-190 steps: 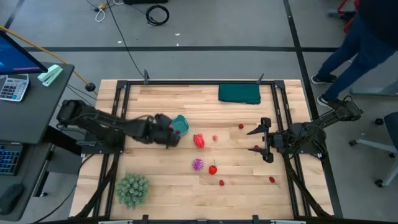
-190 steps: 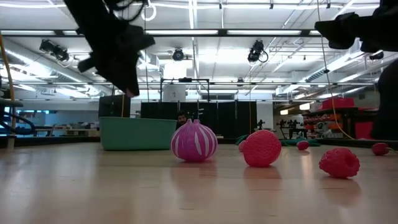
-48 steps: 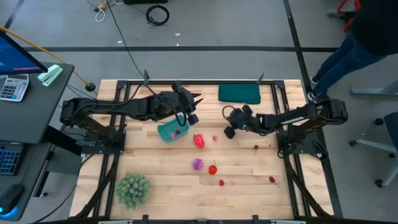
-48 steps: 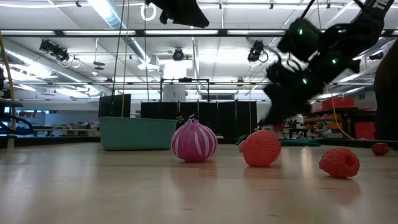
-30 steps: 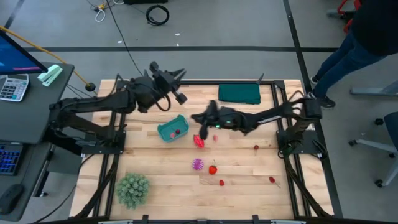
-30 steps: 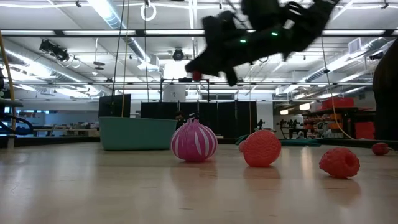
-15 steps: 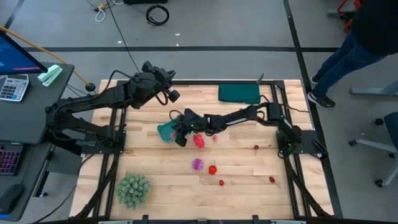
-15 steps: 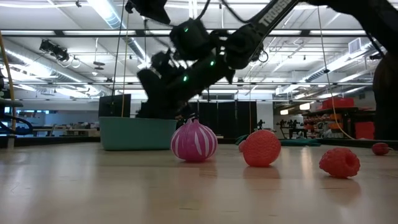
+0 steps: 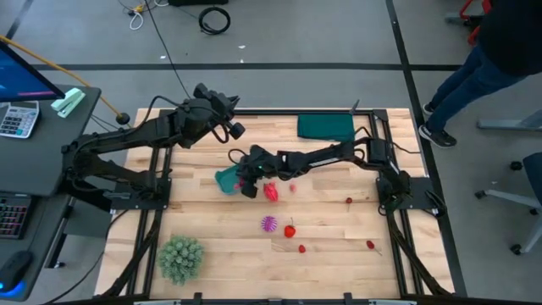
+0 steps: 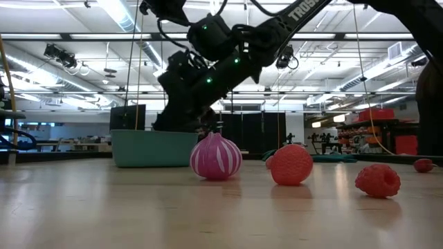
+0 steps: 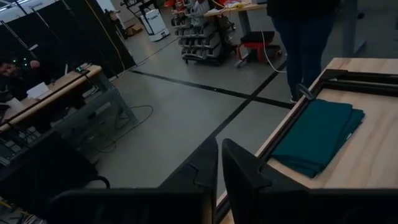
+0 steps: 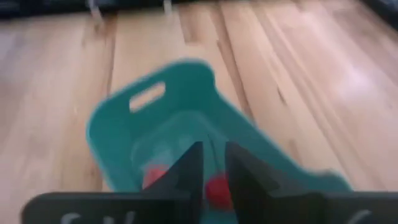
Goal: Pick and placing Produce into tupperware
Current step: Put the red cherry into the blue bin
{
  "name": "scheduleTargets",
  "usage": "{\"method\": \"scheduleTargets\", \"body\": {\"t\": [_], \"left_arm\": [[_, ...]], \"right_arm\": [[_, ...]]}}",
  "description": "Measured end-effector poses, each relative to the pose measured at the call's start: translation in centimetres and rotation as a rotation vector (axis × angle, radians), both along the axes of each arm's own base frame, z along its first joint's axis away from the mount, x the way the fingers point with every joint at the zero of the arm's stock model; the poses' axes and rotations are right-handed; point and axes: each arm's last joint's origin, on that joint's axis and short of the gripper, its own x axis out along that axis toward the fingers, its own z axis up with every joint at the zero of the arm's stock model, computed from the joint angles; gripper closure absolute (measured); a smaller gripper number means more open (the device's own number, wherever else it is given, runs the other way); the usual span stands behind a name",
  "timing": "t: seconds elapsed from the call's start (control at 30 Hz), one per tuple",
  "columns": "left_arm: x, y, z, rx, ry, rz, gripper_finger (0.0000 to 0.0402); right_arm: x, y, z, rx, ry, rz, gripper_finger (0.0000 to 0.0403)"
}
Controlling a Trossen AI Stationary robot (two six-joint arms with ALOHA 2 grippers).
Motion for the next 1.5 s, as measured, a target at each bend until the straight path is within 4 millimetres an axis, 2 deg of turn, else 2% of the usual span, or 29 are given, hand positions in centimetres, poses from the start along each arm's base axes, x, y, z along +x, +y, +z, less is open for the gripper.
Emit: {"method": "scheduleTargets", "body": {"t": [0.13,0.27,0.4,0.53,0.63,0.7,0.83,0.97,1.07,1.2,1.5], "left_arm": [[0.0,0.0,0.0,0.000,-0.001,0.000,0.0372],[0.0,0.0,-0.1,-0.001,0.006,0.000,0.0366],[0.0,0.0,-0.1,-0.002,0.008,0.000,0.0369],[0.0,0.0,-0.2,-0.005,0.019,0.000,0.0376],[-0.1,0.0,-0.4,-0.019,0.037,0.002,0.0378],[-0.2,0.0,-0.6,-0.040,0.036,0.009,0.0377],[-0.3,-0.1,-0.9,-0.059,0.053,0.015,0.0371],[-0.3,-0.1,-0.9,-0.070,0.041,0.019,0.0366],[-0.3,-0.1,-0.9,-0.071,0.040,0.020,0.0367],[-0.3,-0.1,-0.9,-0.081,0.026,0.024,0.0373],[-0.3,-0.1,-0.9,-0.081,0.026,0.023,0.0362]], "right_arm": [[-0.9,0.1,0.7,0.007,0.084,0.001,0.0292],[-3.3,0.5,3.4,0.023,0.236,0.002,0.0281],[-7.5,1.5,7.5,0.082,0.423,-0.032,0.0284],[-12.5,3.5,11.9,0.165,0.557,-0.107,0.0288],[-16.2,5.8,13.9,0.200,0.589,-0.170,0.0289],[-18.6,7.3,14.4,0.231,0.571,-0.243,0.0289],[-23.3,10.2,13.2,0.331,0.541,-0.391,0.0289],[-27.4,12.2,9.6,0.459,0.562,-0.575,0.0289],[-29.4,13.1,7.0,0.532,0.605,-0.655,0.0289],[-30.9,13.7,4.6,0.567,0.663,-0.714,0.0289],[-31.2,13.2,1.7,0.626,0.605,-0.796,0.0289]]}}
